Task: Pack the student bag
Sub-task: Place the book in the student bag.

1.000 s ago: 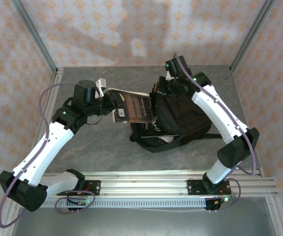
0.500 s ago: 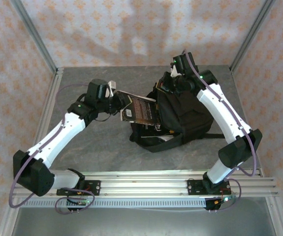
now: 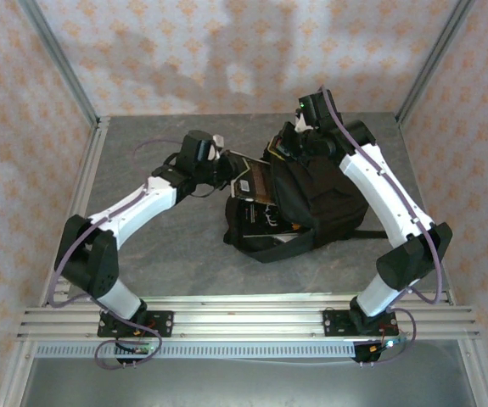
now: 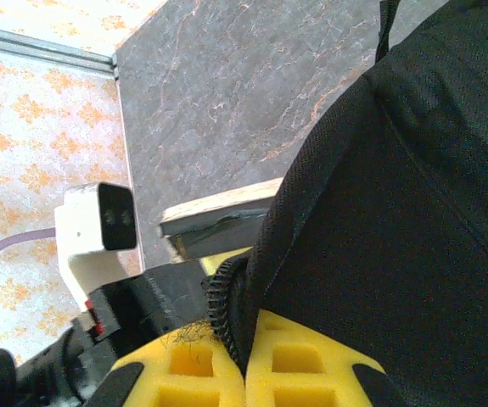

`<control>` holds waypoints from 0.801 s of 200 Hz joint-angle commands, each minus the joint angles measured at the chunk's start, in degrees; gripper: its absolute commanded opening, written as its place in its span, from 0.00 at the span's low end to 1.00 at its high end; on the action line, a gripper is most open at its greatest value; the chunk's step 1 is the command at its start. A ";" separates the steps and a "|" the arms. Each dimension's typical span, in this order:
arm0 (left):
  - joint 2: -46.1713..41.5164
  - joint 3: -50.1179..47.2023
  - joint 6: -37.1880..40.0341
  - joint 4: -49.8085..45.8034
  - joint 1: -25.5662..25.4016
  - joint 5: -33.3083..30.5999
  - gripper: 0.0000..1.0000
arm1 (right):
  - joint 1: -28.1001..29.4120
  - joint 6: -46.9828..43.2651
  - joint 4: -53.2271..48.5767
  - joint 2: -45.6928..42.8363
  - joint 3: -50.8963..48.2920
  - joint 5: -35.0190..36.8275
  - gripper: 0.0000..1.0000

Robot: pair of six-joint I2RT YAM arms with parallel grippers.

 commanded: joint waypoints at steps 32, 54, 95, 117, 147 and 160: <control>7.25 4.00 -7.21 14.17 -5.56 -1.94 0.00 | -0.05 1.88 9.20 -1.03 1.16 -3.44 0.00; 11.35 5.75 -7.86 14.57 -7.06 -5.98 0.00 | -0.05 3.67 11.94 -1.40 -1.50 -3.79 0.00; 21.79 15.47 -7.90 9.94 -10.04 -6.96 0.26 | -0.06 6.46 17.01 -2.15 -6.13 -4.83 0.00; 23.67 19.19 -5.83 4.16 -10.72 -5.58 0.52 | -0.04 6.55 17.66 -2.78 -7.97 -5.07 0.00; 16.28 17.36 1.82 -6.19 -8.62 -7.33 0.68 | -0.05 4.60 16.89 -5.11 -10.95 -3.95 0.00; 11.93 15.97 5.84 -11.15 -7.27 -8.69 0.69 | -0.13 3.76 16.69 -6.15 -12.43 -3.71 0.00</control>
